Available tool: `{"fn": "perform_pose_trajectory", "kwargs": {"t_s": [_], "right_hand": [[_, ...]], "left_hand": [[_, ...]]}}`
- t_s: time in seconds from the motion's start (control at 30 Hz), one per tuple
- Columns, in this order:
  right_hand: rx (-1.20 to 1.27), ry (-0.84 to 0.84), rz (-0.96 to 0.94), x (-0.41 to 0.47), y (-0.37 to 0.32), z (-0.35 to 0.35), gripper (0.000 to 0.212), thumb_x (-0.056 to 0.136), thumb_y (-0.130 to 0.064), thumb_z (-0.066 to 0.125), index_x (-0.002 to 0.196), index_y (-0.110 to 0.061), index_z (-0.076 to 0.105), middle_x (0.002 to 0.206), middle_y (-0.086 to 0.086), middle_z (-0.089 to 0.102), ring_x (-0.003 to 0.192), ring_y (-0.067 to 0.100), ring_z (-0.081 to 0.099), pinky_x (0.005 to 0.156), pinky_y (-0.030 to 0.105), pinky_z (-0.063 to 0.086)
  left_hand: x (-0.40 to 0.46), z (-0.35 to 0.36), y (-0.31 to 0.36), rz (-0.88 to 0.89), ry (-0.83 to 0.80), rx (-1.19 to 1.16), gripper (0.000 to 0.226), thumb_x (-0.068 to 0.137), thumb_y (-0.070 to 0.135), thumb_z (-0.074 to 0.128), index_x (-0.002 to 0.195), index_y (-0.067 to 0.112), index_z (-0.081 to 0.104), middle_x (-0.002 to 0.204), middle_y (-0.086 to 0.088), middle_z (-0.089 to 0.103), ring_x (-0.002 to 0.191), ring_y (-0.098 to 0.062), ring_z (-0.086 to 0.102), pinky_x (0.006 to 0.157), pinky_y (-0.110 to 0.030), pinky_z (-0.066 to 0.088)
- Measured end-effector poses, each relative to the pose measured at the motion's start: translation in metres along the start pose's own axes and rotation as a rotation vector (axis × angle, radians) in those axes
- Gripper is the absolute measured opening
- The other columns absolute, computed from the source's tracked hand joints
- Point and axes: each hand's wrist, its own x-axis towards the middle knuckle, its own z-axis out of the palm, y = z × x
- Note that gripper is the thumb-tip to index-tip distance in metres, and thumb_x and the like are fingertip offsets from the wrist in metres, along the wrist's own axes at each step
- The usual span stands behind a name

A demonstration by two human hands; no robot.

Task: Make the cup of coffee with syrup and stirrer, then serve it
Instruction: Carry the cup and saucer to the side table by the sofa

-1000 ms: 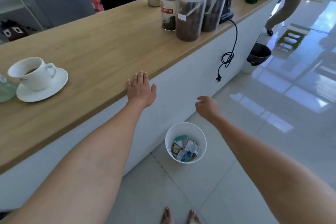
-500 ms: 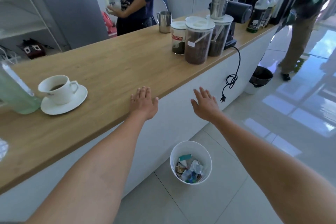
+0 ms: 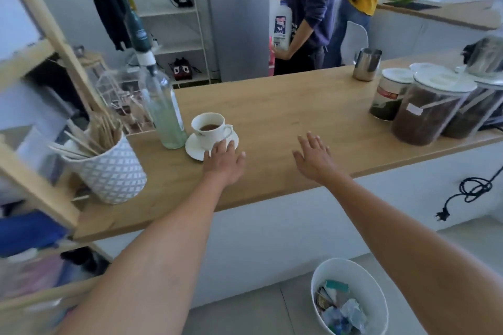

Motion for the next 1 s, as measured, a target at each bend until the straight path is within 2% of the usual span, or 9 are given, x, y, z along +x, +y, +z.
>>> {"fn": "perform_pose_trajectory", "kwargs": {"t_s": [0.17, 0.3, 0.47, 0.57, 0.63, 0.7, 0.8, 0.93, 1.0], "right_hand": [[0.057, -0.028, -0.135, 0.045, -0.049, 0.018, 0.057, 0.098, -0.037, 0.032, 0.149, -0.015, 0.020, 0.161, 0.012, 0.005, 0.147, 0.031, 0.006, 0.118, 0.044, 0.010], [0.202, -0.071, -0.189, 0.072, -0.091, 0.028, 0.057, 0.098, -0.034, 0.036, 0.148, -0.011, 0.022, 0.158, 0.020, 0.013, 0.145, 0.035, 0.016, 0.116, 0.040, 0.016], [0.618, -0.249, 0.050, 0.097, -0.123, 0.023, 0.064, 0.093, -0.043, 0.040, 0.149, -0.018, 0.019, 0.153, 0.009, 0.029, 0.135, 0.028, 0.034, 0.102, 0.037, 0.033], [0.934, -0.427, 0.220, 0.110, -0.131, 0.019, 0.057, 0.090, -0.046, 0.048, 0.139, -0.019, 0.035, 0.145, 0.004, 0.040, 0.118, 0.020, 0.047, 0.096, 0.032, 0.039], [1.083, -0.557, 0.330, 0.116, -0.133, 0.015, 0.062, 0.085, -0.051, 0.055, 0.137, -0.022, 0.037, 0.126, 0.007, 0.053, 0.106, 0.020, 0.057, 0.093, 0.034, 0.044], [1.163, -0.639, 0.403, 0.124, -0.134, 0.011, 0.073, 0.079, -0.051, 0.065, 0.138, -0.020, 0.036, 0.101, 0.010, 0.058, 0.087, 0.023, 0.062, 0.080, 0.036, 0.049], [1.229, -0.701, 0.472, 0.134, -0.130, 0.007, 0.085, 0.073, -0.038, 0.076, 0.140, -0.011, 0.031, 0.110, 0.018, 0.061, 0.095, 0.032, 0.064, 0.085, 0.045, 0.051], [1.195, -0.769, 0.484, 0.138, -0.129, 0.003, 0.084, 0.075, -0.022, 0.076, 0.141, -0.005, 0.027, 0.103, 0.021, 0.064, 0.091, 0.033, 0.064, 0.085, 0.047, 0.049], [1.187, -0.783, 0.489, 0.139, -0.131, 0.003, 0.081, 0.074, -0.016, 0.075, 0.139, -0.003, 0.028, 0.103, 0.019, 0.064, 0.093, 0.032, 0.065, 0.087, 0.047, 0.050]], "left_hand": [[0.003, -0.011, -0.045, -0.189, 0.029, -0.044, 0.056, 0.098, 0.048, 0.025, 0.139, 0.011, 0.035, 0.145, -0.013, 0.031, 0.127, -0.033, 0.040, 0.100, -0.041, 0.034], [0.015, -0.019, -0.074, -0.380, 0.071, -0.241, 0.060, 0.095, 0.053, 0.032, 0.140, 0.013, 0.036, 0.145, -0.017, 0.031, 0.131, -0.036, 0.036, 0.102, -0.043, 0.035], [0.041, -0.033, -0.085, -0.671, 0.118, -0.757, 0.078, 0.088, 0.066, 0.035, 0.142, 0.011, 0.038, 0.146, -0.015, 0.040, 0.129, -0.034, 0.041, 0.104, -0.041, 0.040], [0.052, -0.045, -0.081, -0.788, 0.082, -1.156, 0.086, 0.081, 0.074, 0.042, 0.144, 0.015, 0.034, 0.144, -0.004, 0.042, 0.111, -0.024, 0.048, 0.090, -0.034, 0.043], [0.058, -0.050, -0.081, -0.842, 0.053, -1.322, 0.087, 0.076, 0.075, 0.052, 0.139, 0.016, 0.039, 0.134, -0.002, 0.050, 0.106, -0.022, 0.050, 0.084, -0.035, 0.043], [0.066, -0.052, -0.084, -0.873, 0.007, -1.401, 0.081, 0.069, 0.073, 0.062, 0.125, 0.016, 0.047, 0.110, -0.001, 0.058, 0.097, -0.019, 0.054, 0.080, -0.034, 0.044], [0.073, -0.052, -0.086, -0.909, -0.062, -1.429, 0.068, 0.065, 0.069, 0.069, 0.090, 0.008, 0.052, 0.085, -0.001, 0.060, 0.076, -0.016, 0.056, 0.066, -0.032, 0.045], [0.078, -0.053, -0.091, -0.971, -0.106, -1.462, 0.067, 0.058, 0.063, 0.079, 0.083, 0.009, 0.048, 0.087, -0.004, 0.058, 0.076, -0.018, 0.055, 0.078, -0.037, 0.046], [0.080, -0.054, -0.093, -0.981, -0.128, -1.457, 0.066, 0.058, 0.060, 0.081, 0.083, 0.008, 0.049, 0.088, -0.004, 0.059, 0.076, -0.018, 0.056, 0.077, -0.037, 0.046]]}}
